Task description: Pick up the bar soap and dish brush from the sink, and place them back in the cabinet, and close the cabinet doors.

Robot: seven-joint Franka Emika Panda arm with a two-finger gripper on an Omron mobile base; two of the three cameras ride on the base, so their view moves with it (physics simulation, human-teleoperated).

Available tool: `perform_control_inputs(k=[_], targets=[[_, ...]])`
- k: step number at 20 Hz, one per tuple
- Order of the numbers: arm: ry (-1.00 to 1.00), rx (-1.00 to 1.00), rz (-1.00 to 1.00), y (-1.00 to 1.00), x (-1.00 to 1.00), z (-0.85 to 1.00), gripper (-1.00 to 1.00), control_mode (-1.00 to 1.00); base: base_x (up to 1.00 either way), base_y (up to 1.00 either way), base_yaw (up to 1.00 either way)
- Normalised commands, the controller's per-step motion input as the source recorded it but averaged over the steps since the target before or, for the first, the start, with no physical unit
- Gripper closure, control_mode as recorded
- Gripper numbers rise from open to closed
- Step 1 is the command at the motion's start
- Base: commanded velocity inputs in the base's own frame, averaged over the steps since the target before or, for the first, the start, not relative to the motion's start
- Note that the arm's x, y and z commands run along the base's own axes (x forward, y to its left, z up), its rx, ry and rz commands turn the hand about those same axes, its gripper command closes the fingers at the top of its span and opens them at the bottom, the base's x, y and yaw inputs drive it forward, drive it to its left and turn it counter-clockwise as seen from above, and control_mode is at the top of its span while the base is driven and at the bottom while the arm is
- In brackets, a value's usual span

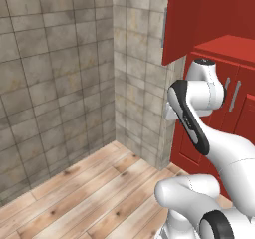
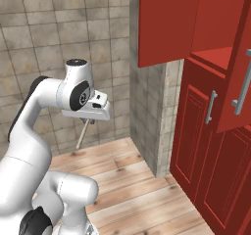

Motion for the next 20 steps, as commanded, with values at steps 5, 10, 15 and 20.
perform_control_inputs(k=[5, 10, 15, 20], targets=[[0.00, 0.00, 0.00, 0.00, 0.00, 0.00, 1.00, 1.00, 0.54, 0.00, -0.28], [0.00, 0.00, 0.00, 0.00, 0.00, 0.00, 1.00, 1.00, 0.49, 0.00, -0.29], [0.00, 0.00, 0.00, 0.00, 0.00, 0.00, 1.00, 1.00, 0.45, 0.00, -0.32], [0.00, 0.00, 0.00, 0.00, 0.00, 0.00, 1.00, 1.00, 0.34, 0.00, -0.35]])
